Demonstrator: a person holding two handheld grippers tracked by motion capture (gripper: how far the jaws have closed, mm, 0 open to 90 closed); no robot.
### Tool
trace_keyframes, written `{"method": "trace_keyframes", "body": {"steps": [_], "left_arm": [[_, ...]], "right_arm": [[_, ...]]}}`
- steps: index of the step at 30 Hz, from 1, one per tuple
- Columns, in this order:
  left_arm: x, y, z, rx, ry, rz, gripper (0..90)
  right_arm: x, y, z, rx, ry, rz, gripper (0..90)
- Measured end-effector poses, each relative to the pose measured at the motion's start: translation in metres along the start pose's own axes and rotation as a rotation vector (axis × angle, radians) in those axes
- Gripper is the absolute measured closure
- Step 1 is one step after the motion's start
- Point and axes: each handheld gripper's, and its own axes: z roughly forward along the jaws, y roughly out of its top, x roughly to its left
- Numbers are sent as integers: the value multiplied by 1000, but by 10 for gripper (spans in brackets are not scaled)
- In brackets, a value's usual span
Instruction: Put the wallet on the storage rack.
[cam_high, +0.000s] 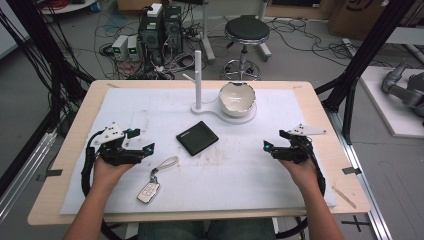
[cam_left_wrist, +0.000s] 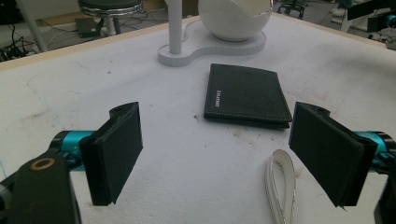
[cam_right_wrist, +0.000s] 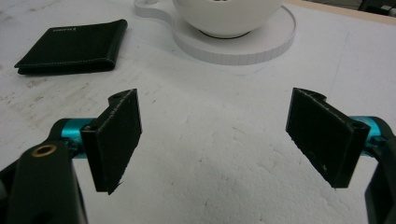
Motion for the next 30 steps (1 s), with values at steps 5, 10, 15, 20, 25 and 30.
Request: {"method": "trace_keyframes", "body": {"steps": [5,10,15,20,25,30], "left_arm": [[0,0,-1,0,3,1,173],[-2,1,-2,9,1,9,174],[-4,0,-4,18,1,24,174],[-4,-4,-12,17,12,21,174],[-3,-7,-23,8,28,9,174],[-1,-10,-29,9,37,3,173]], "right_arm": [[0,1,0,-5,8,-4,185],[5,7,1,-15,22,-7,185],[9,12,6,-14,39,-14,185],[13,22,17,-20,56,-7,185],[24,38,36,-11,76,-18,185],[38,55,56,15,113,-31,185]]}}
